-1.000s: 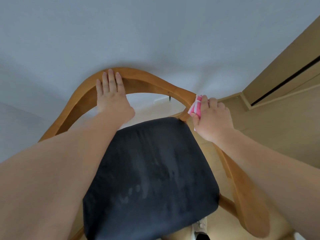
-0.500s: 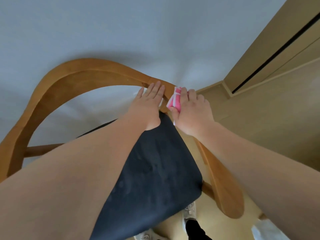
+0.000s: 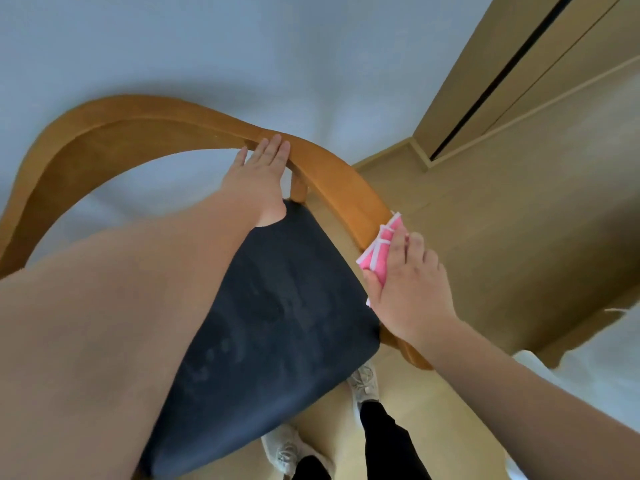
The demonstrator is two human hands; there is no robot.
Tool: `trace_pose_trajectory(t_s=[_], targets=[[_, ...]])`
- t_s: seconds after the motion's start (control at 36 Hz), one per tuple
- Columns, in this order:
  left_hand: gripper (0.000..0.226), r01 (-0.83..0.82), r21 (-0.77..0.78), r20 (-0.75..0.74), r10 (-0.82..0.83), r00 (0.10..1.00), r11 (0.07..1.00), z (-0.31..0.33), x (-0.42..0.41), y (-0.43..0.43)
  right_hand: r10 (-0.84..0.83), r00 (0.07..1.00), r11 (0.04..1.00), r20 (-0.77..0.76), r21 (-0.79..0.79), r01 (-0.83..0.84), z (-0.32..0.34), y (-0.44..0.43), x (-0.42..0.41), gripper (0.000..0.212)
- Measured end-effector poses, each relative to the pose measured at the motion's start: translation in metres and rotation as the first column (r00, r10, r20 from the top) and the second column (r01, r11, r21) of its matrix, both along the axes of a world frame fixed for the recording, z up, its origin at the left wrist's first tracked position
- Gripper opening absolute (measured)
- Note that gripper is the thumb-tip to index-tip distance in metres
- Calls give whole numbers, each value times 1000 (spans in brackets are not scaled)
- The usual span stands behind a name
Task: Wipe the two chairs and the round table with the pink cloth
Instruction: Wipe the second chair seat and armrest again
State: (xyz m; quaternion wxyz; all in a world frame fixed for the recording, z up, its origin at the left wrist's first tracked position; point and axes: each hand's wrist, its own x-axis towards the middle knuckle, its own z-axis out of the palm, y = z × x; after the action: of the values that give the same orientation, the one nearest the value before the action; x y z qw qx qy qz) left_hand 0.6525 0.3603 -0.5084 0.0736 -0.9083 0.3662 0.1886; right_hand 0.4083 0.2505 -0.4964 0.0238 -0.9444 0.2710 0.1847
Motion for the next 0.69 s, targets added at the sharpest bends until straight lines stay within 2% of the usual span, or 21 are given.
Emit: trace_pose_trajectory(t_s=[0.08, 0.17, 0.22, 0.31, 0.39, 0.56, 0.69], targets=[[94, -11, 17, 9, 11, 1000, 1000, 2, -3, -3, -57, 998, 998, 35, 4, 57, -2, 6, -13, 83], [93, -64, 32, 24, 63, 998, 997, 6, -16, -9, -46, 999, 999, 9, 17, 46, 0, 7, -14, 83], [92, -57, -19, 23, 58, 998, 998, 9, -37, -17, -41, 999, 999, 13, 15, 41, 2, 7, -13, 83], [100, 118, -156, 17, -116, 993, 981, 15, -82, -22, -41, 999, 999, 26, 7, 41, 3, 8, -13, 83], [93, 236, -191, -34, -247, 969, 953, 14, -121, -12, -45, 999, 999, 22, -2, 45, 2, 7, -14, 84], [92, 146, -170, -143, -170, 975, 975, 5, -143, -3, -86, 993, 996, 85, -10, 87, -6, 9, -24, 85], [91, 175, -130, -195, -198, 961, 976, 17, -134, -5, -133, 990, 991, 55, 27, 132, -5, 19, -54, 83]])
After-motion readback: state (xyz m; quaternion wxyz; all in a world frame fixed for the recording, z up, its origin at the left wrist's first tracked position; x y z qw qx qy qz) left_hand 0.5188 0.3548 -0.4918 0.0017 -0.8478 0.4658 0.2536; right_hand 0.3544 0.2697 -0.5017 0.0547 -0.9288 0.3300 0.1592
